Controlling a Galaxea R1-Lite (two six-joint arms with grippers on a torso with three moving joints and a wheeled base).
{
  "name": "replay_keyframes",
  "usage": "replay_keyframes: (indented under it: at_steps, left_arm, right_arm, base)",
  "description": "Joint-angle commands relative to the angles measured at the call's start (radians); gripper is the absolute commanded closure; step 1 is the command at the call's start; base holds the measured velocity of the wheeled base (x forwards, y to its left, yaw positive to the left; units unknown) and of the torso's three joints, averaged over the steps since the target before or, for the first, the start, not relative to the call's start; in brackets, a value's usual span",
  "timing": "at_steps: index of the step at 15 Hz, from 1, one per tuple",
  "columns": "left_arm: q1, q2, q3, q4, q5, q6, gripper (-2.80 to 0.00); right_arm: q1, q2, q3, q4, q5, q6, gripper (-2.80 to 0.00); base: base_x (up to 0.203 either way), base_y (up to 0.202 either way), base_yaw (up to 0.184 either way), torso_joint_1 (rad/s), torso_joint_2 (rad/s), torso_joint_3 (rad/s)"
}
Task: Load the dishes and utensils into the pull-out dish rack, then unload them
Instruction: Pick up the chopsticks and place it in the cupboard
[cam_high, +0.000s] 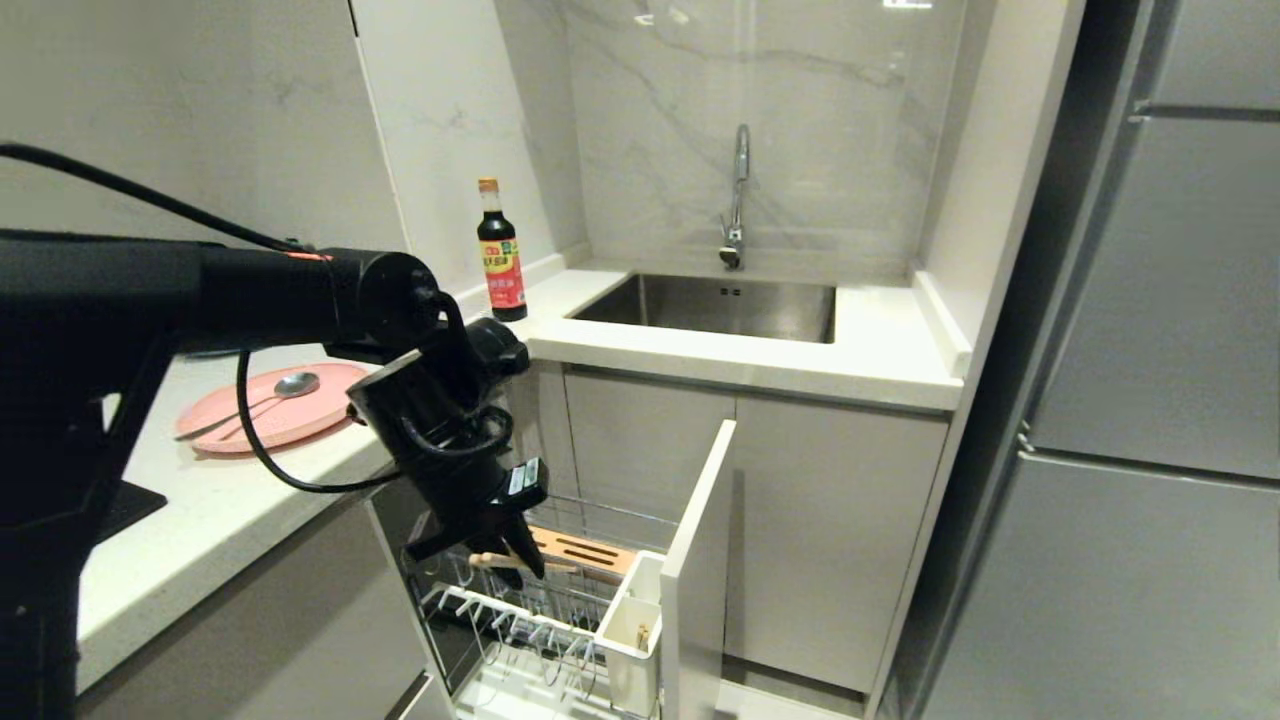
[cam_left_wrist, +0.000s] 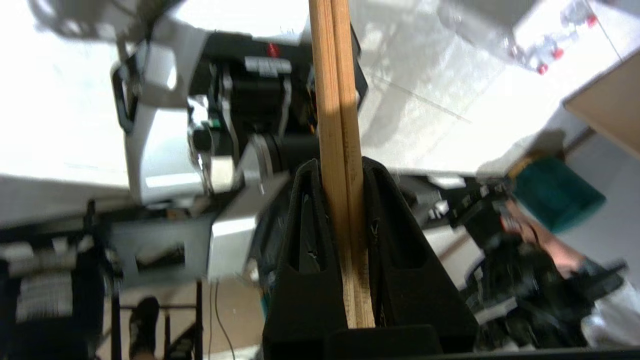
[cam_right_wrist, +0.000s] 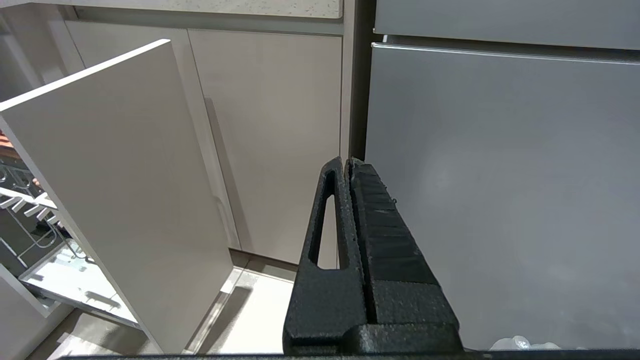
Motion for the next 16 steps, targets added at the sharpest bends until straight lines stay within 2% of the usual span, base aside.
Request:
replay_keyframes:
  at_steps: [1,6,16]
  left_arm:
    - [-0.002,0.026,0.028,-0.032,0.015,-0.004,0.00]
    - [-0.015,0.046,0.099,-0.141,0.036,-0.004,0.00]
    - [-0.013,-0.029,0.110,-0.142,0.036,-0.004,0.00]
  right_arm:
    - [0.000,0.000,0.000,0.001,0.001,0.000,0.00]
    - [0.000,0.000,-0.001,0.001,0.001,0.000,0.00]
    - [-0.001,0.000,-0.001,0.001,0.001,0.000,0.00]
  base:
    - [0.000,0.000,0.000,0.000,0.00,0.000]
    - [0.000,0.000,0.000,0.000,0.00,0.000]
    - [0.000,0.000,0.000,0.000,0.00,0.000]
